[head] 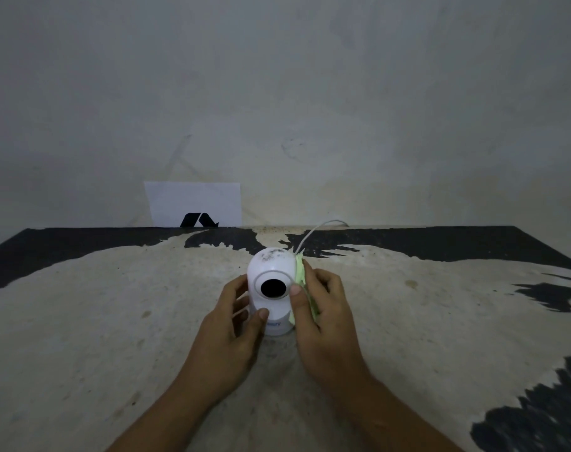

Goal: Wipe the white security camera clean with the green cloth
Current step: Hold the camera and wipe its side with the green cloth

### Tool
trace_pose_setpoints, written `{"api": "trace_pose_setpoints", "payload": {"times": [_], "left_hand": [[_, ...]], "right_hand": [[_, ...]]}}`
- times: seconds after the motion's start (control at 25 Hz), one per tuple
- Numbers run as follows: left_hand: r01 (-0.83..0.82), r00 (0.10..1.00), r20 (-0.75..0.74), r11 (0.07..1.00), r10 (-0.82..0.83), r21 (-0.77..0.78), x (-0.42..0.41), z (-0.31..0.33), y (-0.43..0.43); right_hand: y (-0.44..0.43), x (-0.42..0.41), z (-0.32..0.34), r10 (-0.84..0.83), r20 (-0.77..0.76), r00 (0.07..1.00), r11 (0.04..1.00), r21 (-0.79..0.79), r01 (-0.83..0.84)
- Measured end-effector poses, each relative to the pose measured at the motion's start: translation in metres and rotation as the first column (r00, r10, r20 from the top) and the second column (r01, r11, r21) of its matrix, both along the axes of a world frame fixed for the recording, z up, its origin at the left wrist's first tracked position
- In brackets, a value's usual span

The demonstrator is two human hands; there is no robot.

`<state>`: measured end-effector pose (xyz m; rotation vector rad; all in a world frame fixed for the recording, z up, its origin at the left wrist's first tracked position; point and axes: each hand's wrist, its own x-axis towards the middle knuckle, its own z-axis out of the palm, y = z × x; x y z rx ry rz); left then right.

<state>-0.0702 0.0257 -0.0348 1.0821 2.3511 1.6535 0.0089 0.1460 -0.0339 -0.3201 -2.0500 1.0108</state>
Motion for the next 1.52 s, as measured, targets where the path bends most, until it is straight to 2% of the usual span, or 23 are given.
{"api": "trace_pose_setpoints", "payload": {"times": [0.12,0.24,0.4,0.52,0.68,0.84,0.96,1.12,1.28,1.52], "left_hand": [[-0.004,1.0,-0.004,1.0,0.004,0.003,0.0,0.0,0.0],[0.0,1.0,-0.012,1.0,0.0,-0.004,0.001,0.0,0.0],[-0.012,1.0,-0.022,1.0,0.011,-0.011,0.001,0.0,0.0],[-0.016,0.999,-0.03,1.0,0.016,-0.024,0.001,0.001,0.0],[-0.015,1.0,-0.014,1.0,0.014,-0.012,0.001,0.0,-0.001],[-0.029,0.999,-0.02,0.999,0.028,-0.031,0.002,0.001,0.0],[-0.025,1.0,-0.014,0.999,0.025,-0.021,0.003,0.002,-0.001],[-0.021,1.0,-0.015,0.999,0.02,-0.03,0.003,0.0,-0.001],[-0.02,1.0,-0.006,1.0,0.02,-0.017,0.002,0.0,-0.001],[-0.018,1.0,0.014,1.0,0.018,0.002,0.0,-0.001,-0.002]], "right_hand": [[0.005,0.006,-0.002,-0.006,0.012,1.0,0.999,0.042,0.005],[0.01,0.008,-0.001,-0.047,-0.054,0.997,0.992,0.115,0.053],[0.01,0.008,0.0,-0.052,-0.02,0.998,0.996,0.071,0.053],[0.01,0.008,-0.001,-0.048,-0.052,0.997,0.994,0.094,0.053],[0.01,0.008,-0.004,-0.06,0.059,0.996,0.997,0.047,0.058],[0.007,0.009,0.001,-0.051,-0.039,0.998,0.997,0.064,0.054],[0.006,0.01,-0.001,-0.08,0.067,0.995,0.996,0.055,0.076],[0.005,0.011,0.004,-0.091,0.006,0.996,0.993,0.077,0.09],[0.011,0.012,0.002,-0.134,0.132,0.982,0.981,0.16,0.112],[0.007,0.016,0.001,0.004,0.196,0.981,0.988,0.15,-0.034]]}}
